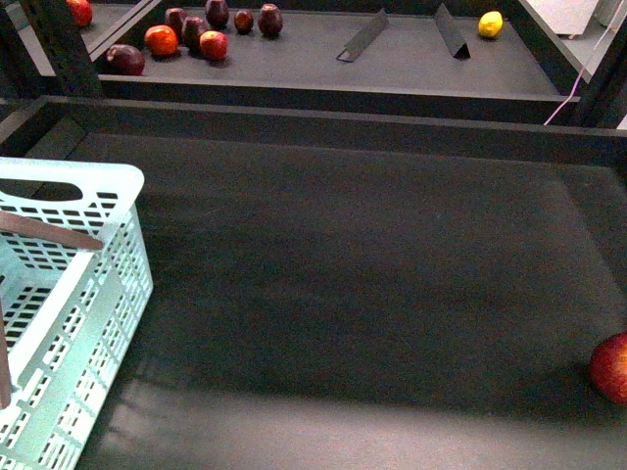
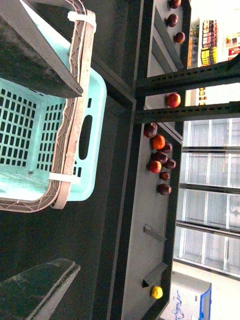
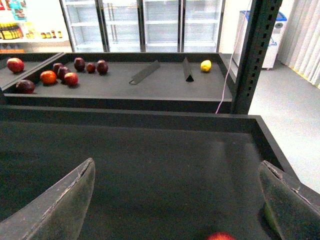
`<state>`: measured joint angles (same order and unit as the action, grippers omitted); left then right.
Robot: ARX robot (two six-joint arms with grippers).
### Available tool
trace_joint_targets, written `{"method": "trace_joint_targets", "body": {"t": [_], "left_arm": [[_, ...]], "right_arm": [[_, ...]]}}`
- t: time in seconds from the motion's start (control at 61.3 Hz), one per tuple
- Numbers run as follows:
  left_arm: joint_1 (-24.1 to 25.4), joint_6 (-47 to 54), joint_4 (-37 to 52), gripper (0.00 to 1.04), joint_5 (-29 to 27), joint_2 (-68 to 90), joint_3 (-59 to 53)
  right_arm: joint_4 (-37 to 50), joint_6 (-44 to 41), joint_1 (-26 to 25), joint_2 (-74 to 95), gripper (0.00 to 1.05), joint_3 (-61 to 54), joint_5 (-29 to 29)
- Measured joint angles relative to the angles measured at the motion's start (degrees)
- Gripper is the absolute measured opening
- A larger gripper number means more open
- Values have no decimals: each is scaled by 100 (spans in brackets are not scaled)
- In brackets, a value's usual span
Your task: Pick apple with right arm and hold basket with left
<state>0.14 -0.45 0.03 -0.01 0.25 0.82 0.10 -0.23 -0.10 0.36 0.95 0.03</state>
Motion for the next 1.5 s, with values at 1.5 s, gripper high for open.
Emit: {"method": "trace_joint_targets", "body": {"t": [1.5], "left_arm": [[2210, -6070, 1727, 98, 1399, 7665, 2715]], "right_arm": [[0, 2, 0, -7, 96, 0, 0]]}}
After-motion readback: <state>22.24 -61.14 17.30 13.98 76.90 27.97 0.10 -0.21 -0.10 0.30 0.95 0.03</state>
